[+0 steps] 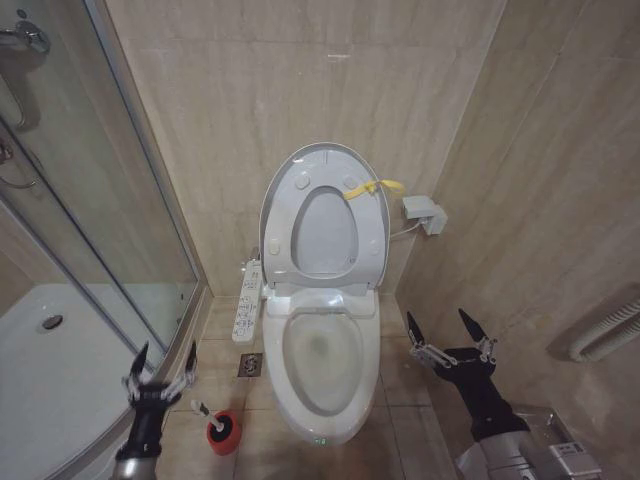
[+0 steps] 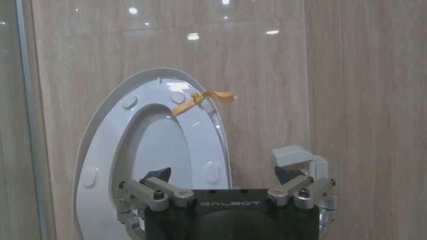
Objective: Open the toilet lid, clean the toilet bowl with a toilet brush, close the toilet lid, and flush.
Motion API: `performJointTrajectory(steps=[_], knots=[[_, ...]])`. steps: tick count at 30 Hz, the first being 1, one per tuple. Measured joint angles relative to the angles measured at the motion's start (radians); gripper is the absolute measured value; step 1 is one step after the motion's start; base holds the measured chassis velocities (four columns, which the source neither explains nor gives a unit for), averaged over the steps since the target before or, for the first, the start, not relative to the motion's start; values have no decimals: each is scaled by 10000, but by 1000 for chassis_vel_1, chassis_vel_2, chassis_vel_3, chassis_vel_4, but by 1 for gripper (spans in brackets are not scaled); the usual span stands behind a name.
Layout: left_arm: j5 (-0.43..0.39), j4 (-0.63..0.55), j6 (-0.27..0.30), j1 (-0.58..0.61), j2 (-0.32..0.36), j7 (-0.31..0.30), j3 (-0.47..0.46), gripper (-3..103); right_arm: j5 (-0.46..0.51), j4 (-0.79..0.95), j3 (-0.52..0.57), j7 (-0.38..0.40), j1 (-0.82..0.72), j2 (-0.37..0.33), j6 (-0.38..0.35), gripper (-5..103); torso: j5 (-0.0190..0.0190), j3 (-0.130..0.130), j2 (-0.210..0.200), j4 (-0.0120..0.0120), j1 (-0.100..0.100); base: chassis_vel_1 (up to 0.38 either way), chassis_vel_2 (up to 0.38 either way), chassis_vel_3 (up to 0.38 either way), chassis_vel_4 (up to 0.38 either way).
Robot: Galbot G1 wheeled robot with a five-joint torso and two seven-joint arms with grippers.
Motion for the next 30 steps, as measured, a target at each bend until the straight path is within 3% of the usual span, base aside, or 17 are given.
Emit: performJointTrajectory(steps=[4,5,7,9,18,26,29,30], knots=[[190,-2278,2140,423,-49,-1658,172,100,0,-1,0,0,1,0,0,100,-1,0,0,4,0,0,0,0,0],[190,-2278,2140,423,-49,-1658,172,100,0,-1,0,0,1,0,0,100,-1,0,0,4,0,0,0,0,0],[283,-3372,3395,786,-50,-2338,160,100,0,0,0,0,0,0,0,100,0,0,0,5,0,0,0,0,0],[439,-4119,4158,1159,17,-2702,108,100,0,-1,0,0,0,-1,0,100,1,0,0,6,0,0,0,0,0],[493,-5127,5627,1707,421,-2973,-96,100,0,-1,0,0,1,0,0,100,-1,0,1,5,0,0,0,0,0],[117,-5104,7106,1810,812,-2379,-850,100,-1,0,0,0,0,0,0,100,-2,0,0,5,0,0,0,0,0],[116,-5081,7179,1821,767,-2290,-811,100,0,0,0,0,0,-1,0,100,-2,0,0,5,1,0,0,0,0],[208,-5070,6970,1809,728,-2183,-731,100,0,-1,0,0,0,0,0,100,-2,0,0,5,0,0,0,0,0]])
